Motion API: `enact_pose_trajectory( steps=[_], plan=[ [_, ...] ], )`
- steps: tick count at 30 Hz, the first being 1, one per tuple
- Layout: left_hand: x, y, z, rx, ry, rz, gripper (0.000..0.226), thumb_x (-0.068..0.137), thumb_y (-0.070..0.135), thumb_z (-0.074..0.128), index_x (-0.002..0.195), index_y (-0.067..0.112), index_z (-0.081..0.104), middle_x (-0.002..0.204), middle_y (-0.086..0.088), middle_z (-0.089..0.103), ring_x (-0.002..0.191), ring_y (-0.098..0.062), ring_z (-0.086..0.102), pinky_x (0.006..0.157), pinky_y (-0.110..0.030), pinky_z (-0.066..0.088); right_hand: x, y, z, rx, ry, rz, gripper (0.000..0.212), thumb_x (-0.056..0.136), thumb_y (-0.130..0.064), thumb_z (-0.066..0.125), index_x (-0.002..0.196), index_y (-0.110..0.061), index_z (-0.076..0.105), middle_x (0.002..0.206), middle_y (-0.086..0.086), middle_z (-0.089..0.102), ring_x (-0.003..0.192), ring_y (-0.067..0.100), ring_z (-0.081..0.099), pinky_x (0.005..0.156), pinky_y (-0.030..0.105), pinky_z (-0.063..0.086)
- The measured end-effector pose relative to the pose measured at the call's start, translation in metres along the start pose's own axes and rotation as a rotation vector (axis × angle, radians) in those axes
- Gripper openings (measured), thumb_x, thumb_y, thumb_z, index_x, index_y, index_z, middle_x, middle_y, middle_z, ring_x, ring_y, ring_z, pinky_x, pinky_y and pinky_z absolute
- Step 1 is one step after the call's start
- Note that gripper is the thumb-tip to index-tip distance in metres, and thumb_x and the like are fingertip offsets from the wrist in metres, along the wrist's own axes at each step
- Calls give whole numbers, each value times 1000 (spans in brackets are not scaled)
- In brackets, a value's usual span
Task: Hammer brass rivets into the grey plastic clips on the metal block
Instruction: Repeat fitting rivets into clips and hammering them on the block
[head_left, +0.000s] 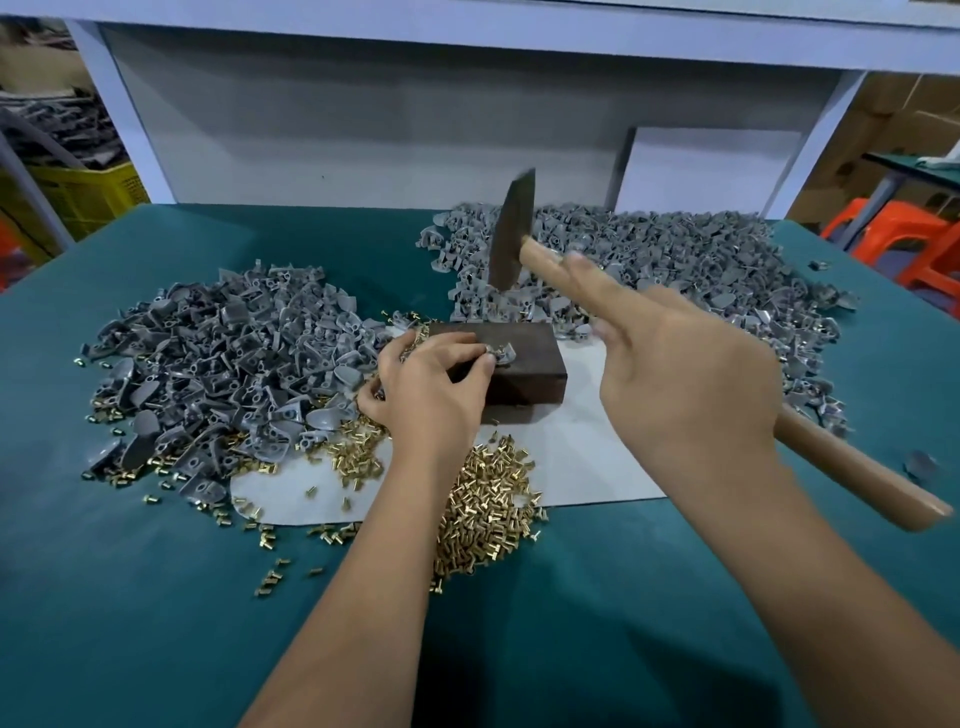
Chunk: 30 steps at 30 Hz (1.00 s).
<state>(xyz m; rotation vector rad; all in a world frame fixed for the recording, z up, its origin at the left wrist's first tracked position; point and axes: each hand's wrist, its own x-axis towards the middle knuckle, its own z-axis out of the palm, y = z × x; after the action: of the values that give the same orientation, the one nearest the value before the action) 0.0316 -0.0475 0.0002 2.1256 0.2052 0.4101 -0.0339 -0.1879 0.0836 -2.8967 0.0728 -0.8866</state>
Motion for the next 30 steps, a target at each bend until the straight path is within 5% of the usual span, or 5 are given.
enact_pose_trajectory(
  steps=[4,12,20,26,30],
  plan=[
    [-1,1,-2,22,-2,2,12,90,42,67,96,36,75,120,28,62,139,-7,22,107,-42,9,-3,6,8,-110,-163,-60,65,96,-27,47,134,-64,11,84,-8,56,50,16,27,43,22,13],
    [-3,3,-2,-11,24,14,7,88,41,70,91,38,76,115,29,63,135,-6,25,100,-35,7,-6,12,13,-110,-105,-43,68,97,-30,46,132,-63,-2,88,-10,59,51,18,33,43,22,13],
    [0,4,-10,-140,-69,10,10,91,32,66,83,37,70,114,30,60,137,-4,20,97,-30,7,7,40,38,167,-170,247,45,99,-28,44,141,-45,38,111,9,60,80,32,54,59,33,33],
    [1,6,-12,-177,-81,14,13,92,31,65,81,36,70,121,29,60,139,-4,19,102,-33,6,-5,55,58,66,-359,366,22,97,-24,42,110,-20,60,89,9,62,76,32,51,63,35,41],
    [2,5,-12,-135,-65,44,12,92,32,65,83,39,68,117,32,57,140,-5,19,99,-31,6,0,45,59,-73,-149,212,28,90,-24,57,114,-17,68,113,17,51,105,36,42,85,41,34]
  ],
)
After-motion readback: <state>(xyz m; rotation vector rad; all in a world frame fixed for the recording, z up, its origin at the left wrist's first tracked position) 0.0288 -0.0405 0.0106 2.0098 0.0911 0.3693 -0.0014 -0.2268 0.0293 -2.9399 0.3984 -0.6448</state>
